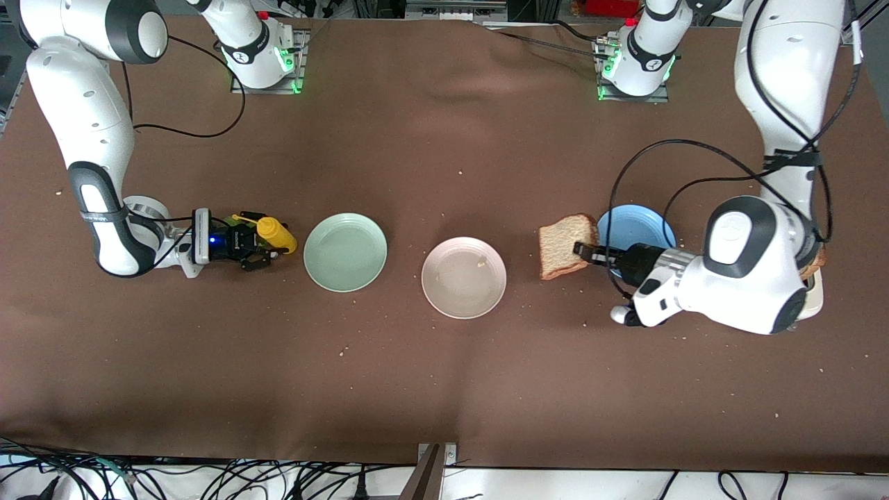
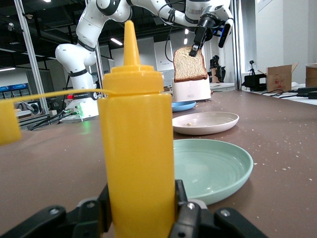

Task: Make sandwich in beige plate with both arms
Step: 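Carry the bread slice with the left gripper onto the beige plate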

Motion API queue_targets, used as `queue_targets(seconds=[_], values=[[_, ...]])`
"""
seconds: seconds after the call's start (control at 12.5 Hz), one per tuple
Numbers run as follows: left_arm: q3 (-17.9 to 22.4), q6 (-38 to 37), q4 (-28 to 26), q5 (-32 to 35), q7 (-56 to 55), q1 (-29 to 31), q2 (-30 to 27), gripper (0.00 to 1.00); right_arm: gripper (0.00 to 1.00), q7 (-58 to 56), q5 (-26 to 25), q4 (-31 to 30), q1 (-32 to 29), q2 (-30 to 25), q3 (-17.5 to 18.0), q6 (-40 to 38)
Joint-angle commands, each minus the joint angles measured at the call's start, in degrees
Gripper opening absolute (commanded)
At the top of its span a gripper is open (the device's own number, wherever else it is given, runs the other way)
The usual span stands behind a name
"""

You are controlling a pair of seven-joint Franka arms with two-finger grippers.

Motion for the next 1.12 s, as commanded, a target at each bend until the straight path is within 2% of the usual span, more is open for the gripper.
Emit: queue_targets(seconds=[0.0, 0.32, 0.56, 0.88, 1.04], values=[[0.7, 2.7, 1.0, -7.2, -5.9, -2.6, 2.4, 0.0, 0.0, -0.9, 0.5, 2.0, 0.3, 0.5, -0.4, -1.3], [0.7, 10.6, 0.8, -8.5, -6.6, -7.0, 4.6, 0.0, 0.0, 2.8, -0.2, 3.8, 0.1, -0.4, -0.7, -3.8], [0.7, 15.3, 0.8, -12.1, -7.6, -9.4, 6.0, 0.0, 0.0, 7.7, -1.9, 6.1, 0.1, -1.7, -0.8, -5.8], [0.8, 21.5, 0.9, -11.4, -6.9, -12.9, 9.0, 0.0, 0.0, 18.4, -7.5, 12.8, -0.5, -3.4, -1.2, -8.2], [0.8, 23.8, 0.9, -11.6, -7.0, -14.2, 9.3, 0.0, 0.0, 22.5, -10.0, 16.7, -0.4, -3.4, -2.7, -10.5]])
